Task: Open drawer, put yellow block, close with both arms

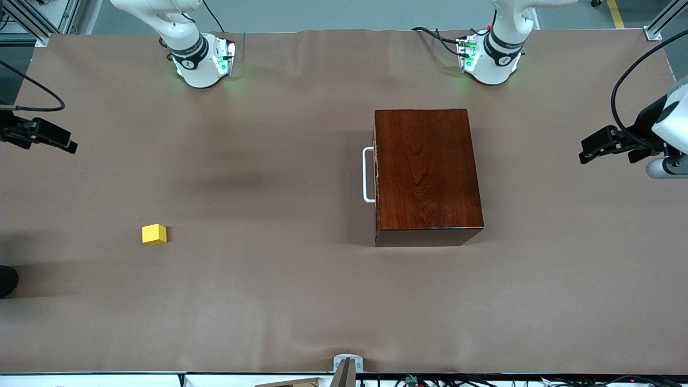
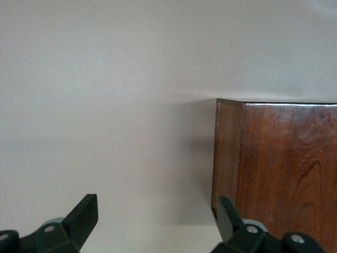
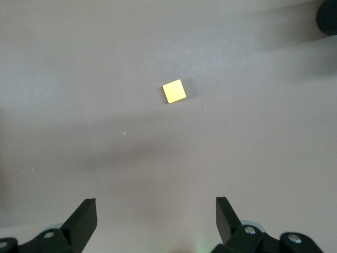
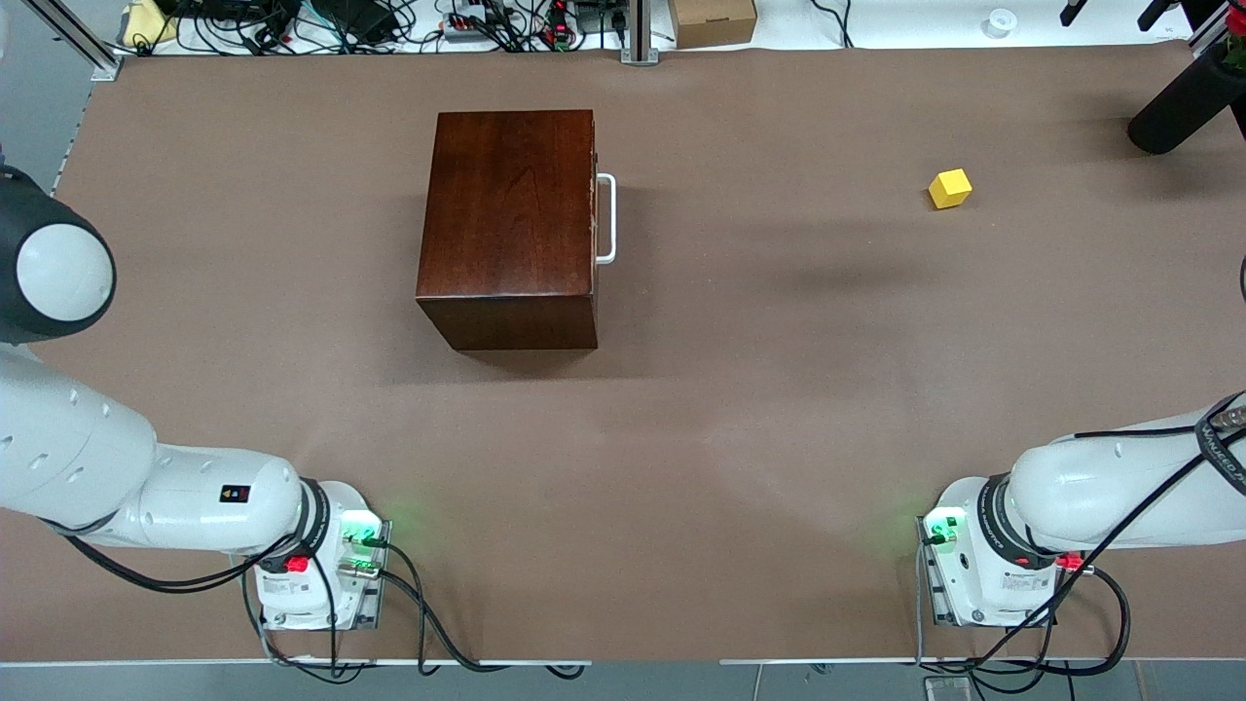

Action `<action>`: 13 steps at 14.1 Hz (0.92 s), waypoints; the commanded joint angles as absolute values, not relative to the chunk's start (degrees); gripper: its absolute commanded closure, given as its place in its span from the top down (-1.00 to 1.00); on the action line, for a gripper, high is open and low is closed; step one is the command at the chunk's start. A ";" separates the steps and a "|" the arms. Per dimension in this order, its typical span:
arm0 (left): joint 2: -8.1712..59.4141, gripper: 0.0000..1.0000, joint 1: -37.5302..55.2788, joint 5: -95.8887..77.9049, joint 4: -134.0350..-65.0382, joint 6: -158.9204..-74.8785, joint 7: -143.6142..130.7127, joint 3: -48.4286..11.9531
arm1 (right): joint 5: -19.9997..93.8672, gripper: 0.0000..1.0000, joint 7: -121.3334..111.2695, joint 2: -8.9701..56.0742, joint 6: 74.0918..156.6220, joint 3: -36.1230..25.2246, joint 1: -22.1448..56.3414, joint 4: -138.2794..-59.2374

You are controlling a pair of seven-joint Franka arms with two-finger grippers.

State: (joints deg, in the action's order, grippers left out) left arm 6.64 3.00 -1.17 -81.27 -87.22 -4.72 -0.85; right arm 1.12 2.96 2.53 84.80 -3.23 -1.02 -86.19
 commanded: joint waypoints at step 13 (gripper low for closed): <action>5.45 1.00 3.69 -1.67 -82.00 -89.21 -5.36 -1.14 | 0.79 1.00 3.60 6.15 85.52 -2.55 -1.58 -84.64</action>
